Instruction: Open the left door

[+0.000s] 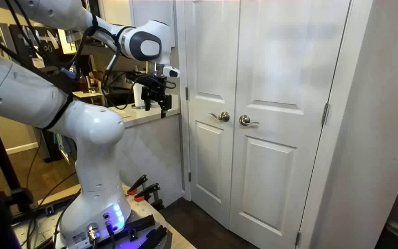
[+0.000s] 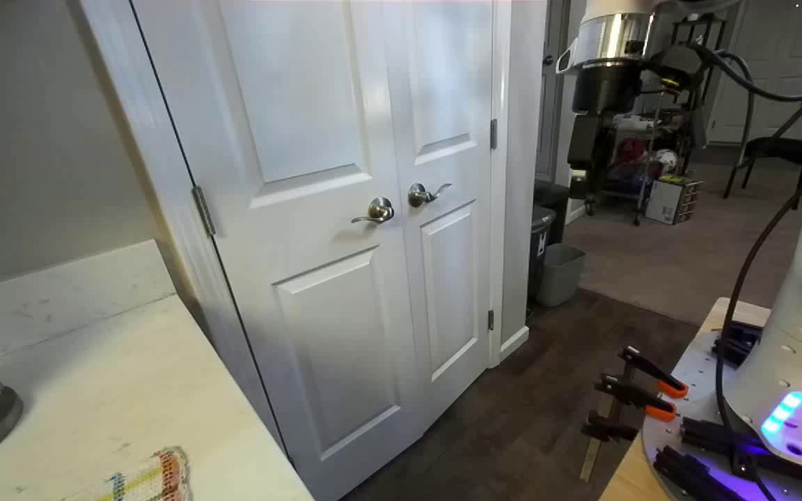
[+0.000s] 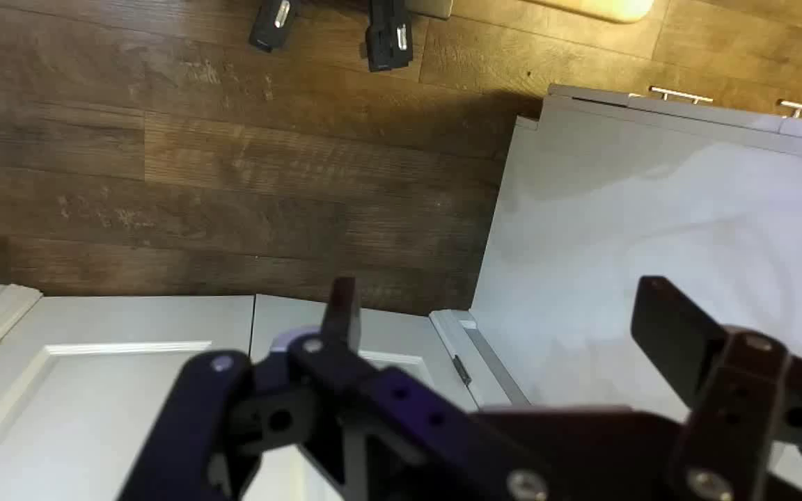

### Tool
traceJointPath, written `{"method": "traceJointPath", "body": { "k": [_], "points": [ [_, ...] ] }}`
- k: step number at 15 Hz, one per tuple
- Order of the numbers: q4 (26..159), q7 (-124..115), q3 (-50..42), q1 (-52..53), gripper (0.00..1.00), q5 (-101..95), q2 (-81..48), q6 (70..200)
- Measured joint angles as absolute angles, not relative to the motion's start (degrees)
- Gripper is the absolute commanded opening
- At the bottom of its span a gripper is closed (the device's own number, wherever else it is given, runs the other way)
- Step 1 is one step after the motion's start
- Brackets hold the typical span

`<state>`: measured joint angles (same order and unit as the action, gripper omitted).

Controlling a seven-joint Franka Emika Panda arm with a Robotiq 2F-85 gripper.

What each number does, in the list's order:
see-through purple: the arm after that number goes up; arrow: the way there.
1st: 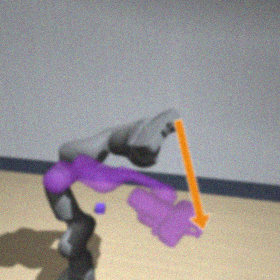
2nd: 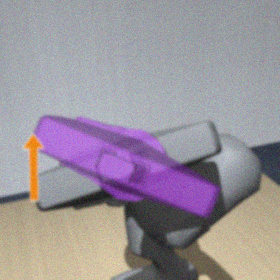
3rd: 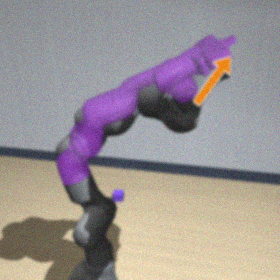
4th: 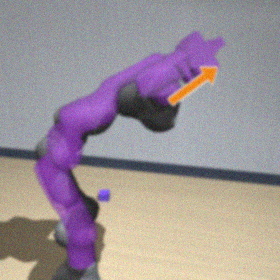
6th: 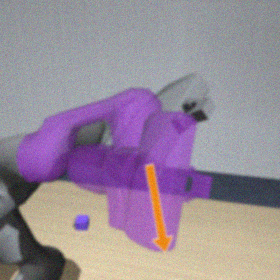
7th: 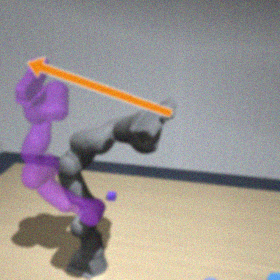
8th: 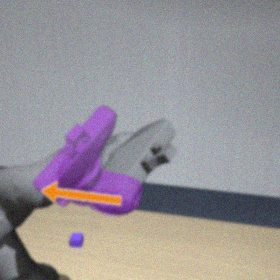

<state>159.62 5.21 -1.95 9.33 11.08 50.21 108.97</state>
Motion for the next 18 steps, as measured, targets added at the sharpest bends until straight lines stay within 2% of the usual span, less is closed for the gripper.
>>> {"method": "traceJointPath", "body": {
  "k": [18],
  "points": [
    [158.6, 5.2, -1.3, 9.0, 1.00, 10.6, 48.9, 109.3]
  ]
}}
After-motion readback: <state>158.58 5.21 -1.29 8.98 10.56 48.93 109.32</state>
